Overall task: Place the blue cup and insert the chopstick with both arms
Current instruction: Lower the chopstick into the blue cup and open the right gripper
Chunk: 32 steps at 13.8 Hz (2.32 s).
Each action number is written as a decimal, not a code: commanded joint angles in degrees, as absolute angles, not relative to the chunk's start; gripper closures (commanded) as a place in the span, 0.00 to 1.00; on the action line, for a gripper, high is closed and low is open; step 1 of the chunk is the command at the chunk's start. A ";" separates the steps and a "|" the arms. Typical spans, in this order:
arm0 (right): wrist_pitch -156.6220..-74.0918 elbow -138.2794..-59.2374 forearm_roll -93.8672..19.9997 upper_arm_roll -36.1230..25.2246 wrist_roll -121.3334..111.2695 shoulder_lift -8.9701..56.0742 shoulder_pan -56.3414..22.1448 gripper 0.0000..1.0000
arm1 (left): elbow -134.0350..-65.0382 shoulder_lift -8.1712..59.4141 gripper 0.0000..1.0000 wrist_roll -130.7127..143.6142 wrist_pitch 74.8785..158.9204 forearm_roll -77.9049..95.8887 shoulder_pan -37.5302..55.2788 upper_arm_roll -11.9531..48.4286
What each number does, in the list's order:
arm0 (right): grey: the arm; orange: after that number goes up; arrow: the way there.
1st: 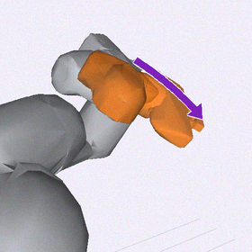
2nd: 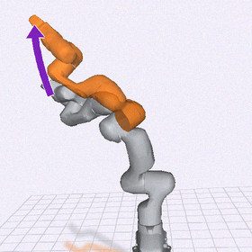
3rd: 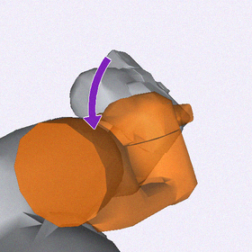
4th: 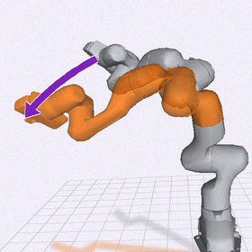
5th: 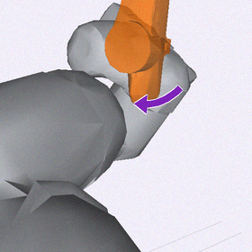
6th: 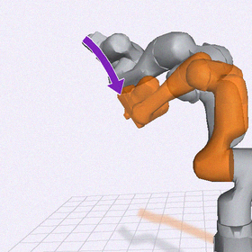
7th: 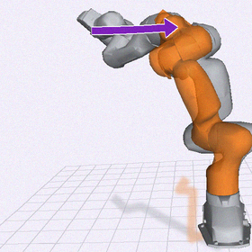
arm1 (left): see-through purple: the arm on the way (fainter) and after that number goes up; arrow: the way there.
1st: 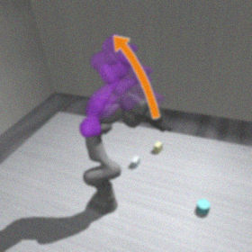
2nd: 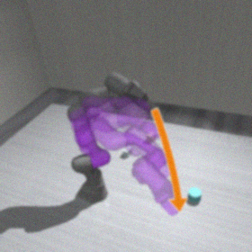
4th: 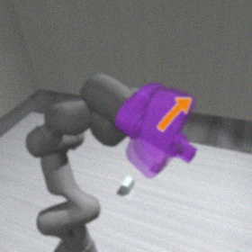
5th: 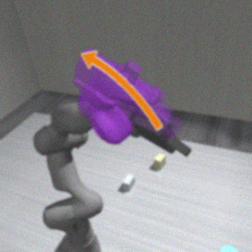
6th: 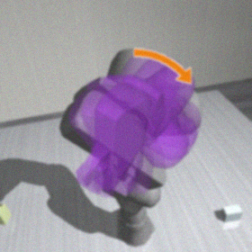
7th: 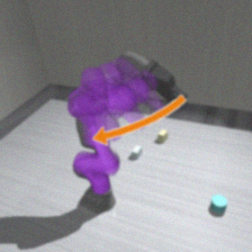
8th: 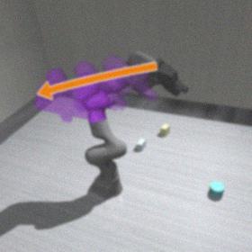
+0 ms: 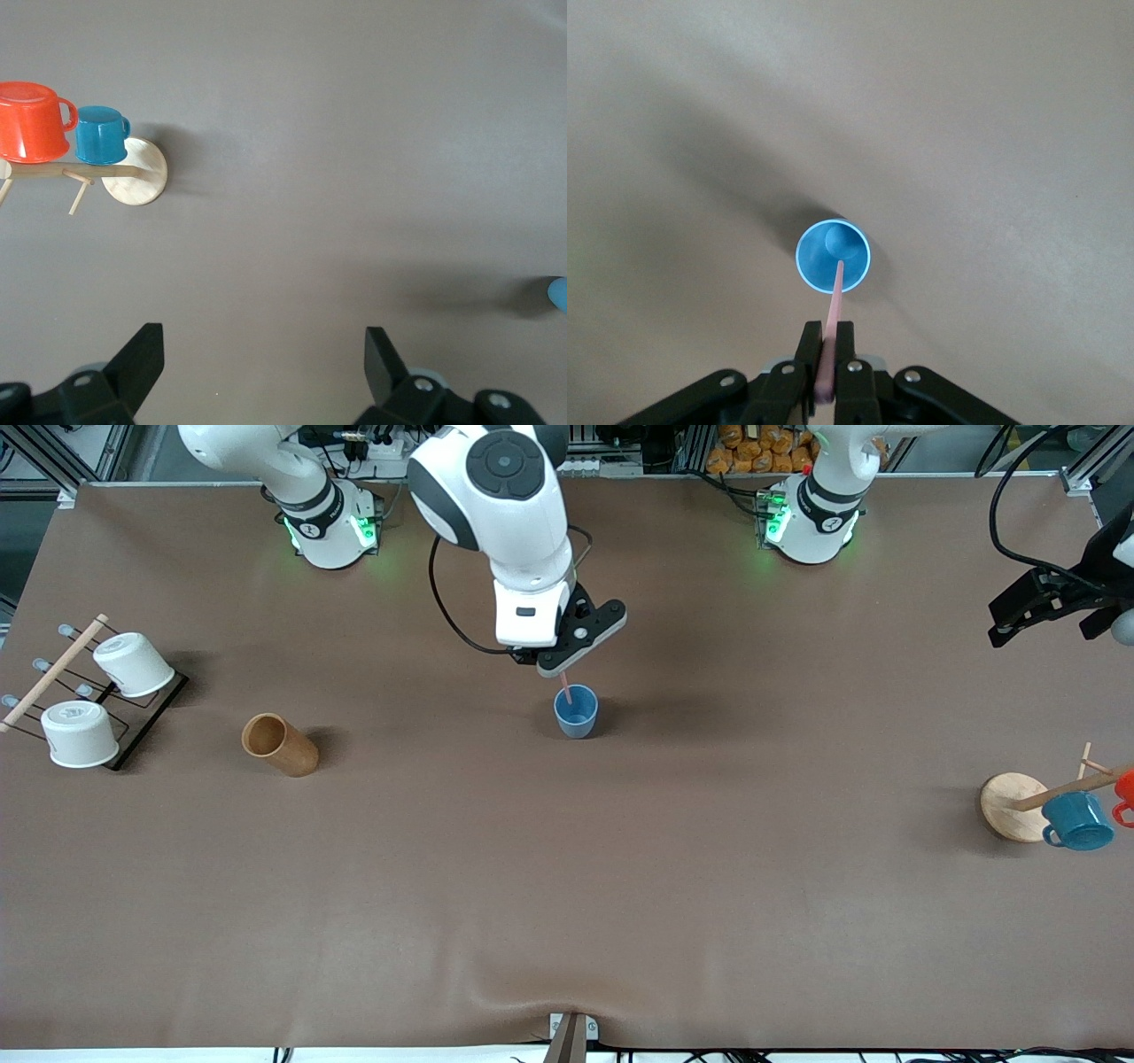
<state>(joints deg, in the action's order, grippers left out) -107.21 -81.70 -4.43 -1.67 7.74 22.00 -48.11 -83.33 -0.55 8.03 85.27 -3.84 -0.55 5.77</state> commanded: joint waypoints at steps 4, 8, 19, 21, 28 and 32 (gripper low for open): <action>-109.59 -81.39 -3.08 -2.37 9.67 24.52 -49.57 1.00 | -83.67 -0.79 0.00 7.91 85.08 -2.46 -1.14 6.15; -111.26 -81.39 -2.20 -2.37 11.07 26.27 -50.36 1.00 | -83.85 -1.32 0.00 7.65 84.73 -2.46 -1.32 5.98; -112.50 -82.18 -0.79 -2.46 11.07 29.62 -50.54 1.00 | -83.67 -2.28 0.00 7.30 83.32 -2.46 -1.23 6.42; -112.41 -82.35 -0.70 -2.46 11.07 29.79 -50.98 1.00 | -83.76 -2.29 0.00 7.03 83.32 -2.46 -1.23 6.50; -112.68 -82.97 -0.70 -2.46 11.07 30.50 -51.06 0.92 | -83.76 -1.67 0.00 8.00 83.85 -2.99 -1.32 5.89; -112.24 -82.97 -0.70 -2.46 11.07 30.41 -50.98 0.00 | -83.76 -1.14 0.00 8.00 84.81 -3.16 -1.49 5.80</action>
